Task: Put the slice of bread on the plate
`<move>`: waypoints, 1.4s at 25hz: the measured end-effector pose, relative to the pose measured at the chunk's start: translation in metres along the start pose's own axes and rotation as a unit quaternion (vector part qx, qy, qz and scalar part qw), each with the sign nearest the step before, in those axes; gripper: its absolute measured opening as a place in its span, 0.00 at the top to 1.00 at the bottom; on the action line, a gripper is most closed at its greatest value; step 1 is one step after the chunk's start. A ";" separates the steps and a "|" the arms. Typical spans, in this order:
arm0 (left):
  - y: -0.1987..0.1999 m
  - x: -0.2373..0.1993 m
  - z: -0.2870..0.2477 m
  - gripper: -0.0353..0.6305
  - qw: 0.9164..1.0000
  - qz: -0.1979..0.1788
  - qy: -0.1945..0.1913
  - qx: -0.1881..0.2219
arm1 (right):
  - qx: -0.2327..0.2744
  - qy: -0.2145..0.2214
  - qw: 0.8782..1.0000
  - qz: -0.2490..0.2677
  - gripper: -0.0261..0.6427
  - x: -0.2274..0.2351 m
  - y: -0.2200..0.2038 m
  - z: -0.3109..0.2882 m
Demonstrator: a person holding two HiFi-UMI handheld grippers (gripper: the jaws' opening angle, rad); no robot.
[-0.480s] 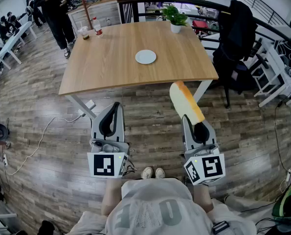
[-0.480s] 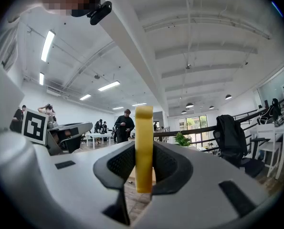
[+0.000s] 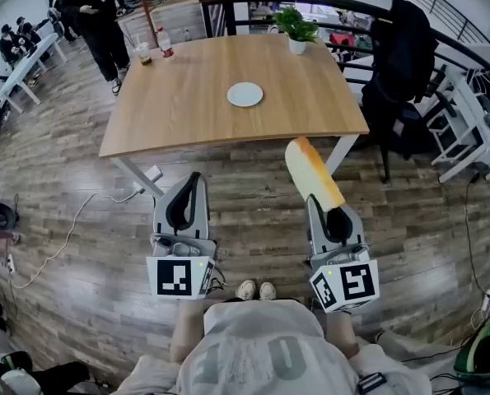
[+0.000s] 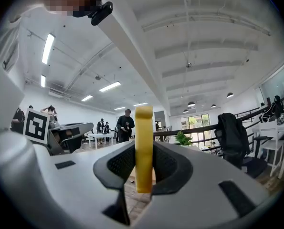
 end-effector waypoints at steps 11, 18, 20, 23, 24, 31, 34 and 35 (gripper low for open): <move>-0.009 0.012 0.013 0.93 0.999 -0.002 0.049 -0.009 | 0.006 0.028 0.999 -0.013 0.82 0.025 -0.018 0.017; -0.014 0.012 -0.008 0.93 0.998 -0.015 0.061 -0.005 | 0.011 0.030 0.999 -0.024 0.82 0.048 -0.025 0.009; -0.020 0.014 -0.015 0.93 0.998 -0.020 0.058 0.000 | 0.014 0.028 0.999 -0.024 0.82 0.053 -0.031 0.004; -0.037 0.015 -0.034 0.93 0.998 -0.023 0.051 0.007 | 0.021 0.027 0.999 -0.017 0.82 0.062 -0.040 -0.011; -0.043 0.016 -0.043 0.93 0.999 -0.020 0.048 0.008 | 0.022 0.025 0.999 -0.015 0.82 0.067 -0.044 -0.017; -0.065 -0.003 -0.115 0.93 0.999 -0.016 0.042 0.027 | 0.025 0.019 0.999 -0.017 0.82 0.107 -0.047 -0.094; -0.071 -0.023 -0.150 0.93 0.998 -0.009 0.050 0.030 | 0.030 0.026 0.999 -0.005 0.82 0.117 -0.035 -0.137; -0.074 -0.029 -0.164 0.93 0.998 -0.002 0.053 0.027 | 0.030 0.025 0.999 -0.001 0.82 0.122 -0.031 -0.150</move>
Point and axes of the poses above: the fingertips, and each gripper's own axes: z backward along the fingers, x to its right, y out of its top, the point moved 9 cm from there along z, backward along the fingers, and after that the axes turned 14 degrees about y, right-handed, at the moved point
